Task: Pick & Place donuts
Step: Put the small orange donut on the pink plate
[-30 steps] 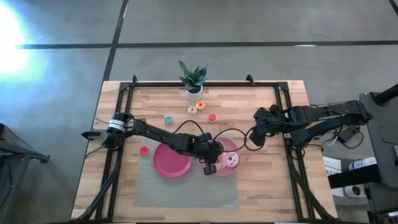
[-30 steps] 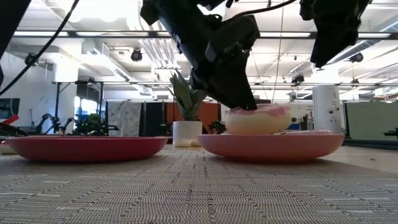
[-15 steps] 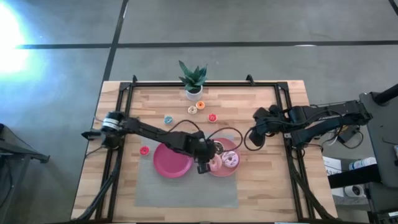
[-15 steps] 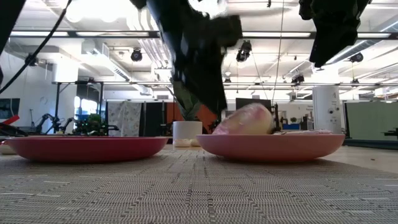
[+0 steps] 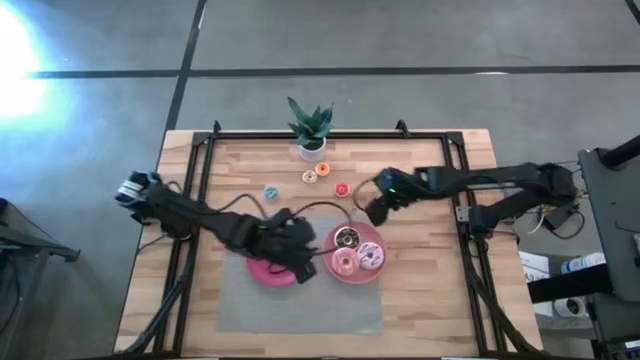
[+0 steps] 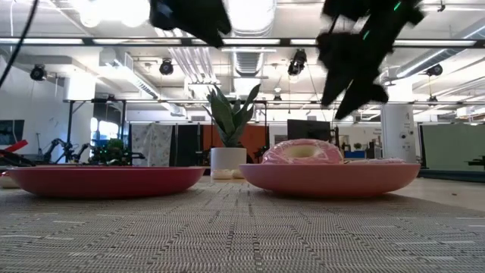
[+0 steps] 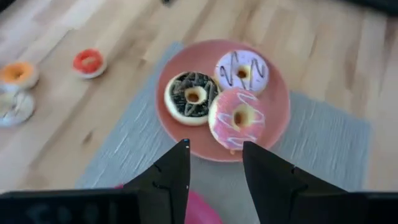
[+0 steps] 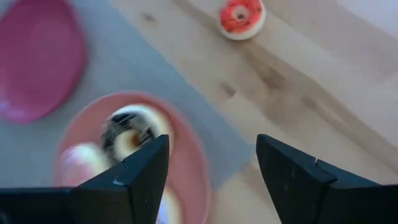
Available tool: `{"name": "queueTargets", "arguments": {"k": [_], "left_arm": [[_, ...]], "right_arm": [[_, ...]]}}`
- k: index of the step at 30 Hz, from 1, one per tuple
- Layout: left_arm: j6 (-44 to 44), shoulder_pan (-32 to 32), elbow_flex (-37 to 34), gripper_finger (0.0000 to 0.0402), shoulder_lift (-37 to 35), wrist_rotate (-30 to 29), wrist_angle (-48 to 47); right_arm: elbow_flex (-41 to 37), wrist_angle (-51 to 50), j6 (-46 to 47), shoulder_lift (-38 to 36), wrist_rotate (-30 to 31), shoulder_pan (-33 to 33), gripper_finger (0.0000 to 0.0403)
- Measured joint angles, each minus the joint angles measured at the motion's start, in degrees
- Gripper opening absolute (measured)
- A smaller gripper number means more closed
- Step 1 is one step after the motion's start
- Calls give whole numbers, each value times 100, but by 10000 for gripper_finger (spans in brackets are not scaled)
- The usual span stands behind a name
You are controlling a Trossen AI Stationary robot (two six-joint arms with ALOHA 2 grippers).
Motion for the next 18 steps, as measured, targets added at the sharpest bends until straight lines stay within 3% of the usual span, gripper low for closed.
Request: {"name": "queueTargets", "arguments": {"k": [6, 10, 18], "left_arm": [[-924, -203, -1098, 122, -1072, -220, 513], [-1024, -204, -1854, 122, -1667, -199, 1022], [-1032, -195, -2720, 122, -2577, -291, 1155]], "right_arm": [[381, 463, -236, 1141, -137, -752, 233], [1061, 532, -577, 2004, -474, -1134, 233], [2430, -181, -970, 3491, -484, -1330, 232]]}}
